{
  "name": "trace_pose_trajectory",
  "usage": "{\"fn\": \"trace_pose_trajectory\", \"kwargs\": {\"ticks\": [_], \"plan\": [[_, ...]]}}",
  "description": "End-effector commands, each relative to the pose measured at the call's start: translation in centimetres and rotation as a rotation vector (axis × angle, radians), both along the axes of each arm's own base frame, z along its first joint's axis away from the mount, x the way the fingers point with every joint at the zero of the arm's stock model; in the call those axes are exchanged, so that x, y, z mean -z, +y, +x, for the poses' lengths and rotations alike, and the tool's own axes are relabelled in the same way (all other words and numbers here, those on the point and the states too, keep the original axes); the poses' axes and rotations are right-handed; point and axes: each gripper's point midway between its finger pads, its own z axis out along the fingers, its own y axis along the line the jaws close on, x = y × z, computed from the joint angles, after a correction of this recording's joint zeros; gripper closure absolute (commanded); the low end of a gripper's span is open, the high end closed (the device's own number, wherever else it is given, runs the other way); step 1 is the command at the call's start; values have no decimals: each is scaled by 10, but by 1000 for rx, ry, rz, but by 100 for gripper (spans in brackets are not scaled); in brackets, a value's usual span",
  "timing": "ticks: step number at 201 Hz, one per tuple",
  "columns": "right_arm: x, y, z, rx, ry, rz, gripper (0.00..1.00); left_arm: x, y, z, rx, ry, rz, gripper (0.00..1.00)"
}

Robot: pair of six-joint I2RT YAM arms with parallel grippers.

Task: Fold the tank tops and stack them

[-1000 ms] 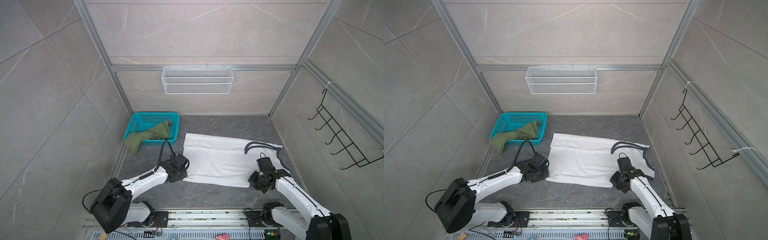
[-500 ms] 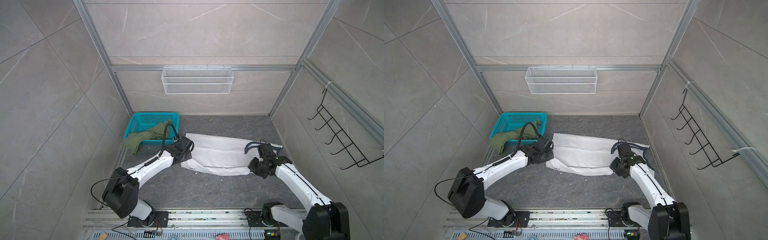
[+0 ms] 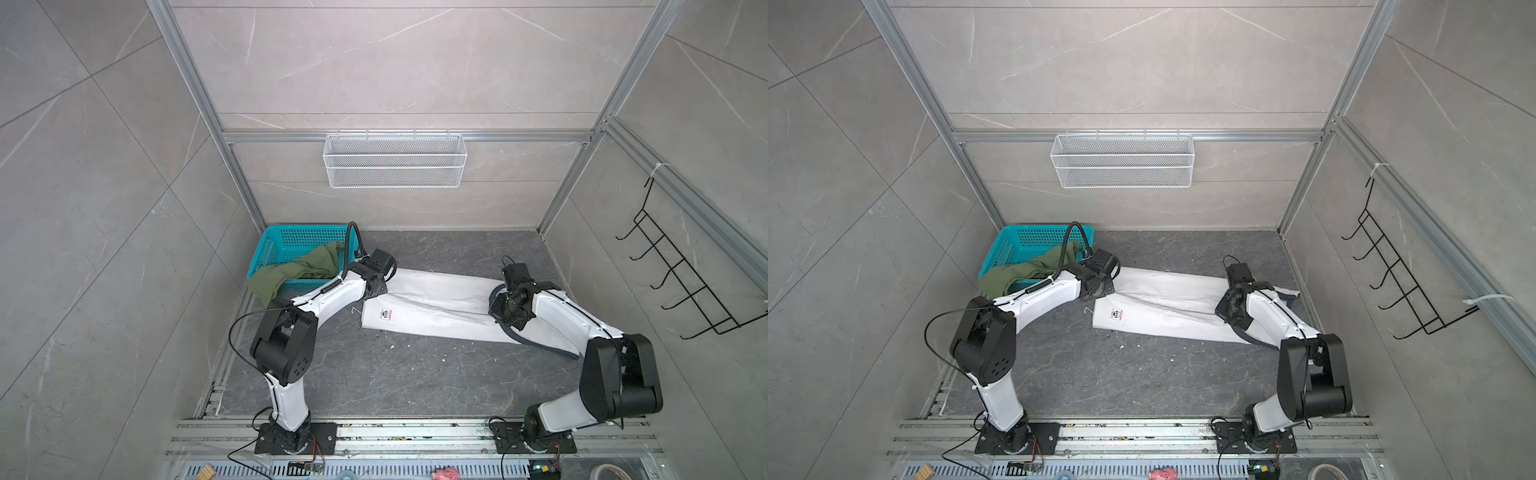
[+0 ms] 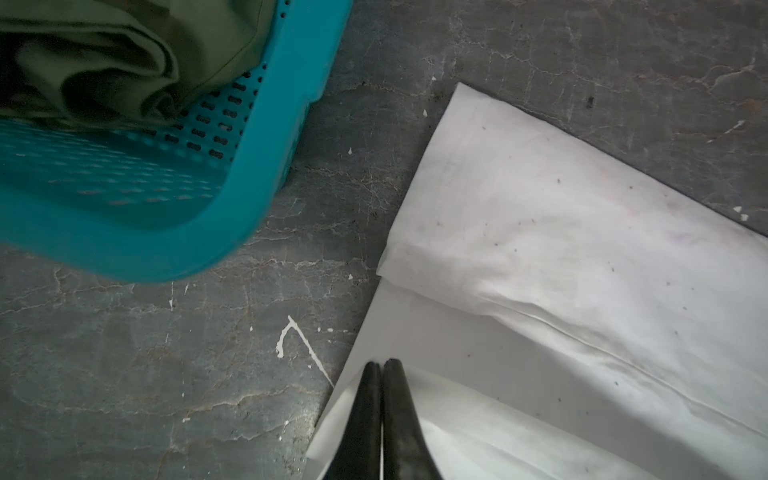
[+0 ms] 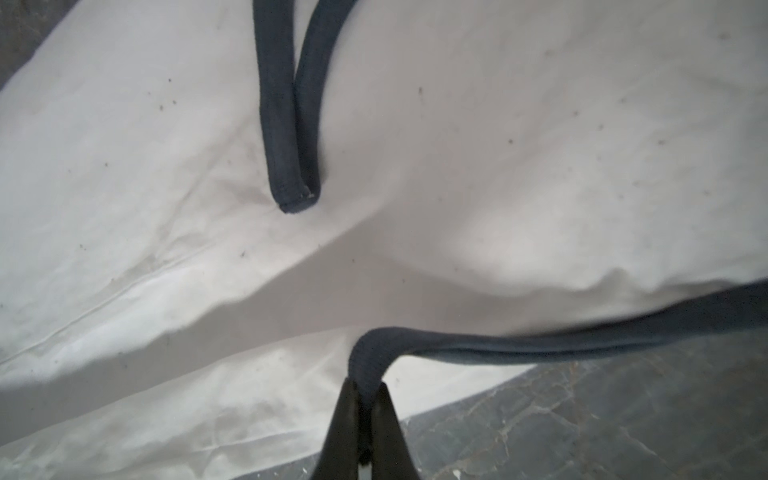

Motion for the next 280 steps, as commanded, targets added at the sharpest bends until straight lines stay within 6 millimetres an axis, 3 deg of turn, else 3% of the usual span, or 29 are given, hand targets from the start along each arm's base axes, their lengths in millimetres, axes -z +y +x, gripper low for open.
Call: {"fn": "trace_pose_trajectory", "kwargs": {"ticks": [1,68,83,97,124,150,167,187,225,252,280], "plan": [[-1,-7,19,3,-23,-23,99,-7,15,11,-29,-15,101,100],[18,-6,39,18,-2,-4,93,12,11,32,-39,16,165,100],[19,-6,41,13,0,-1,83,16,10,37,-34,22,179,99],[15,-9,41,14,0,-17,64,17,7,41,-21,29,191,82],[-6,-11,37,-14,-41,-43,46,-5,4,39,12,9,182,63],[-26,9,28,-112,-98,-42,44,-43,1,23,50,-70,173,51],[-33,23,22,-161,-120,-41,44,-51,-15,12,107,-96,134,49],[-29,43,19,-218,-132,-3,45,-39,-32,0,151,-68,93,50],[0,71,24,-261,-73,65,48,3,-63,-7,205,10,18,55],[17,61,39,-236,-26,3,51,27,-73,0,212,41,7,56],[30,44,58,-192,-3,-25,56,53,-65,13,183,78,42,57]]}}
